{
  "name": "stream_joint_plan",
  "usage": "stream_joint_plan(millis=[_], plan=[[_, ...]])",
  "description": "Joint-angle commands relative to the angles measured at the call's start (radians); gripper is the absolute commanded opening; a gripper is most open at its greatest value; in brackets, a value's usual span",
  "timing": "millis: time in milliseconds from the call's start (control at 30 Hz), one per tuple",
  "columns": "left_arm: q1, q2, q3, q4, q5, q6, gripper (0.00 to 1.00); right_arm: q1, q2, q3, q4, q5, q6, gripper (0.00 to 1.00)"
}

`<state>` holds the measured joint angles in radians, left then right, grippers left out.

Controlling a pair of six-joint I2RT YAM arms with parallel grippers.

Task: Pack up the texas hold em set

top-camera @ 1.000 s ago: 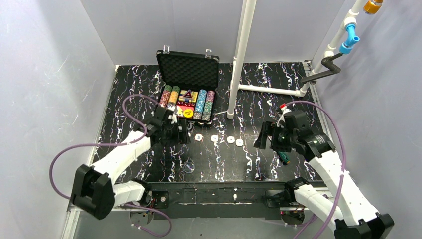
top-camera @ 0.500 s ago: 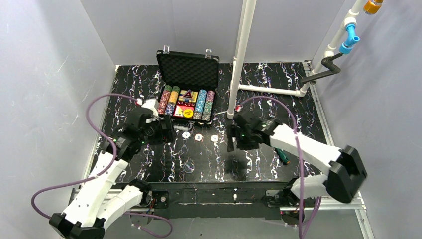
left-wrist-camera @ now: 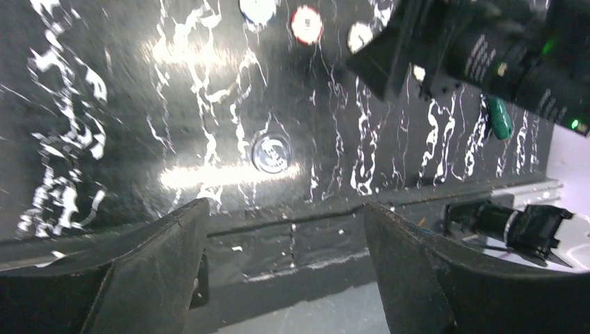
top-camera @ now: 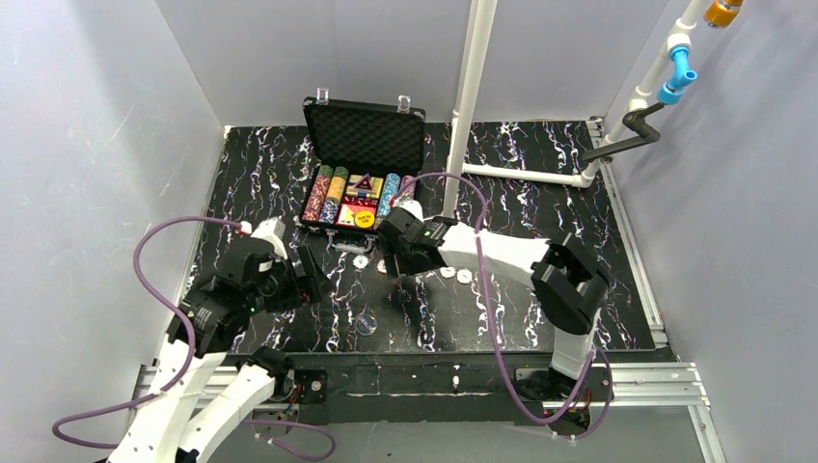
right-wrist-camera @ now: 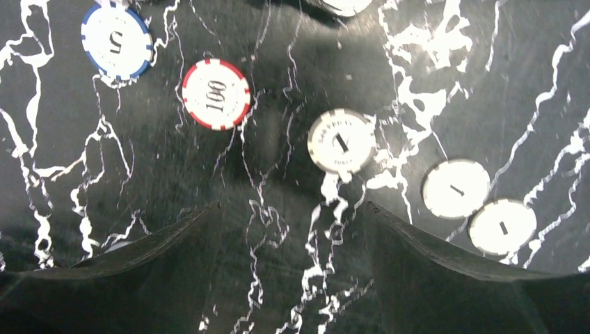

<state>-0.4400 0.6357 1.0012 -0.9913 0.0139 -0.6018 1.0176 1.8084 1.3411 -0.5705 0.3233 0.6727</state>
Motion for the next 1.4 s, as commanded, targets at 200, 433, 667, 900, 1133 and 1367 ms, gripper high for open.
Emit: stream_joint_plan(millis=[200,433,667,900,1133,1367], plan=[[0.004,0.022,-0.091,-0.002,0.143,-0.171,0.80,0.012,0.179,0.151,0.130,0.030,-0.142,0.81],[0.004,0.034,-0.072,-0.003,0.111,-0.177,0.79,0.020,0.264,0.184,0.179,0.031,-0.192,0.82],[0.004,0.068,-0.026,-0.032,0.070,-0.142,0.79,0.037,0.325,0.243,0.163,0.049,-0.228,0.76],[0.004,0.074,-0.038,-0.005,0.071,-0.140,0.80,0.050,0.336,0.210,0.181,-0.040,-0.232,0.64],[0.004,0.112,-0.034,0.006,0.069,-0.114,0.80,0.058,0.287,0.093,0.270,-0.207,-0.197,0.50],[0.004,0.164,-0.073,0.043,0.070,-0.100,0.80,0.092,0.149,-0.052,0.370,-0.380,-0.290,0.51]])
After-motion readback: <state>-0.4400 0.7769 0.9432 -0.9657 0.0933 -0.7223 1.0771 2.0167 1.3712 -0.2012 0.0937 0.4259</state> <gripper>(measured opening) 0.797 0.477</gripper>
